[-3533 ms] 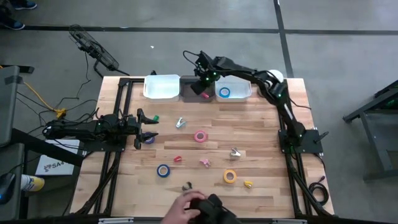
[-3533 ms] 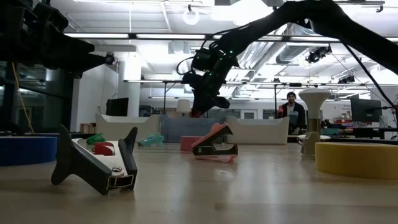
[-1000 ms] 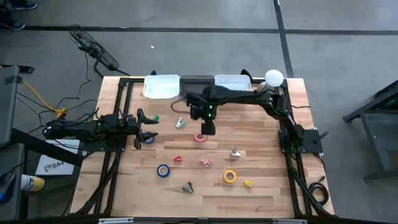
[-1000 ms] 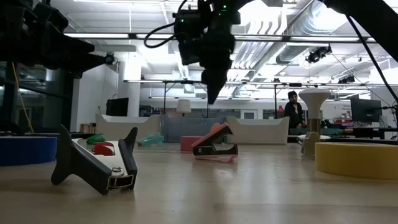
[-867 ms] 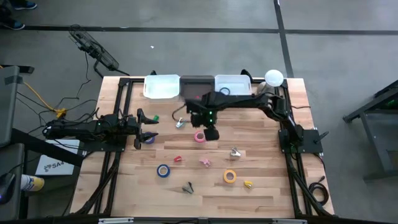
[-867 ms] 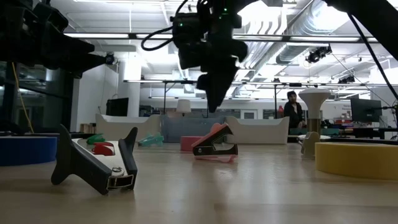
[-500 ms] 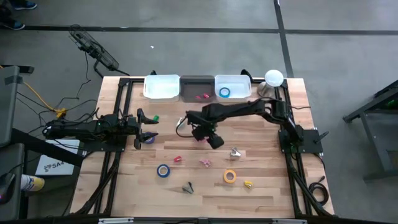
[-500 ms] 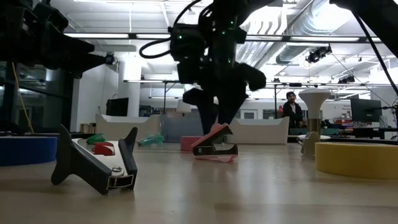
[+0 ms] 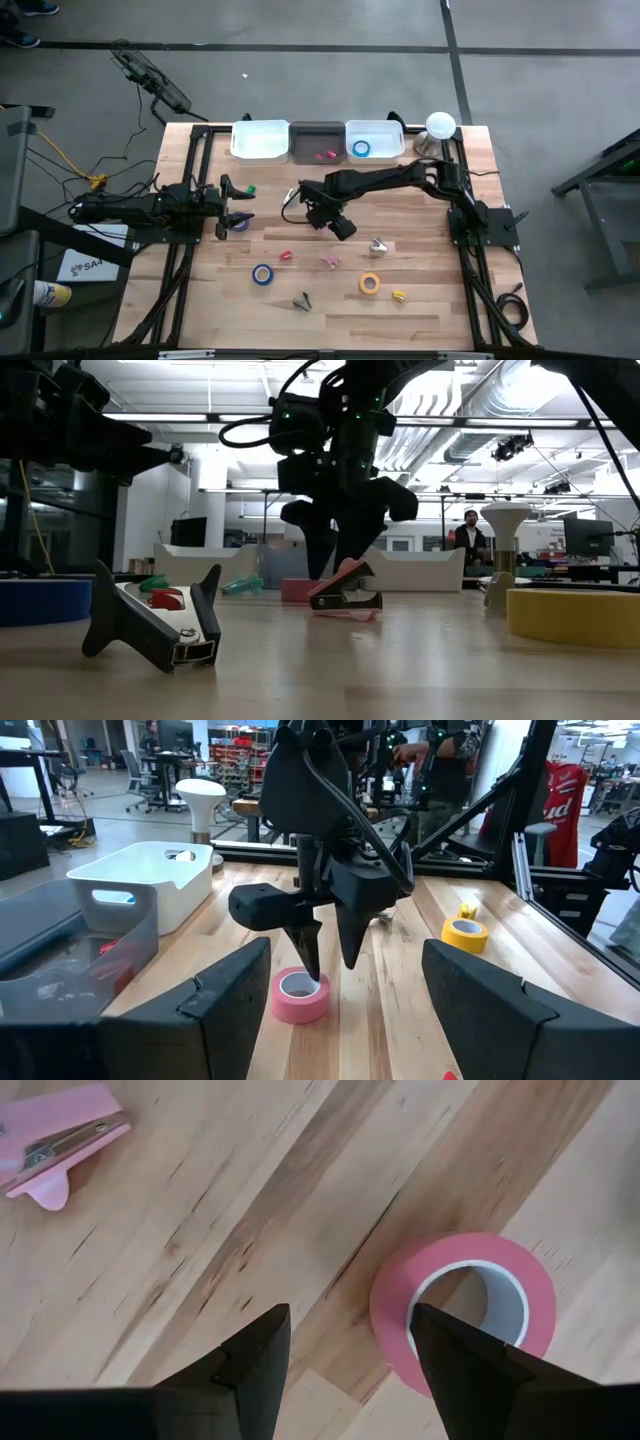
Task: Pick and place Stapler, Stapler remover, tape
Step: Put the pink tape into the right white bin
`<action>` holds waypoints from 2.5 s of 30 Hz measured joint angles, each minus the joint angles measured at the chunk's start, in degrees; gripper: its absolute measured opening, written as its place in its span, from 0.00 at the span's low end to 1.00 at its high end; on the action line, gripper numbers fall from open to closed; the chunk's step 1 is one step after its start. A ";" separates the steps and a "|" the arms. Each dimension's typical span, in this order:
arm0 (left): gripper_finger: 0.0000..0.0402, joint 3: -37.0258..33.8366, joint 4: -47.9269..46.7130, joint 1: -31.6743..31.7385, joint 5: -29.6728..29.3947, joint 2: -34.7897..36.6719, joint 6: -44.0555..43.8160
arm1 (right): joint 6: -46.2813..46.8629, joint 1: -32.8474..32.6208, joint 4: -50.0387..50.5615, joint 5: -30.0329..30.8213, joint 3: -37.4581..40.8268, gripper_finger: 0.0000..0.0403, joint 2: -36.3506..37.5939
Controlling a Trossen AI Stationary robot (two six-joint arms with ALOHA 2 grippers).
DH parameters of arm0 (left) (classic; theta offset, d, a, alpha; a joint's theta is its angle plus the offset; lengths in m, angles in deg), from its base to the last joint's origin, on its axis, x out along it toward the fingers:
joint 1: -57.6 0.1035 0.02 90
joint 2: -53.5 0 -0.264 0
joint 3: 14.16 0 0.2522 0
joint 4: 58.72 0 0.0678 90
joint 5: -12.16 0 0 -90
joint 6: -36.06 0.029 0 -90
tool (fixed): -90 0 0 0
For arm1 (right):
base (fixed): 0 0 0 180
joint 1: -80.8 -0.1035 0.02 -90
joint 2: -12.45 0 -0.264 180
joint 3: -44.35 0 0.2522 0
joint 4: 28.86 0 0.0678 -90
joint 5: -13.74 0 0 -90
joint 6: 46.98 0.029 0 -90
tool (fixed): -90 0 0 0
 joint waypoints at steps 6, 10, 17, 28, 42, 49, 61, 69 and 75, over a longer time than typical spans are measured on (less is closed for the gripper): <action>0.64 0.00 0.00 0.00 0.02 0.01 0.00 | -1.59 0.00 -1.75 0.81 0.04 0.51 -0.15; 0.64 0.00 -0.01 0.00 0.02 0.02 0.00 | -1.68 0.00 -2.74 4.23 0.04 0.51 -0.17; 0.64 0.00 0.00 0.02 0.02 0.02 0.00 | -0.99 0.00 -2.99 1.42 0.31 0.51 -0.17; 0.64 0.00 0.00 -0.01 0.20 0.02 0.00 | 3.76 -0.09 -8.70 1.53 7.28 0.49 0.15; 0.64 0.00 -0.02 0.00 0.13 0.02 0.00 | 14.57 1.79 2.43 1.84 7.63 0.15 3.54; 0.64 0.00 0.00 -0.01 -0.02 0.00 0.00 | 18.02 6.02 9.39 1.76 7.58 0.08 8.27; 0.64 0.00 0.00 -0.01 -0.02 0.02 0.00 | 23.22 17.86 10.99 4.99 7.50 0.08 18.84; 0.64 0.00 -0.01 -0.01 -0.01 0.01 0.00 | 33.51 30.49 10.71 4.83 7.48 0.08 20.41; 0.64 0.00 0.00 0.01 0.00 0.02 0.01 | 38.51 38.36 8.84 4.82 7.48 0.08 20.41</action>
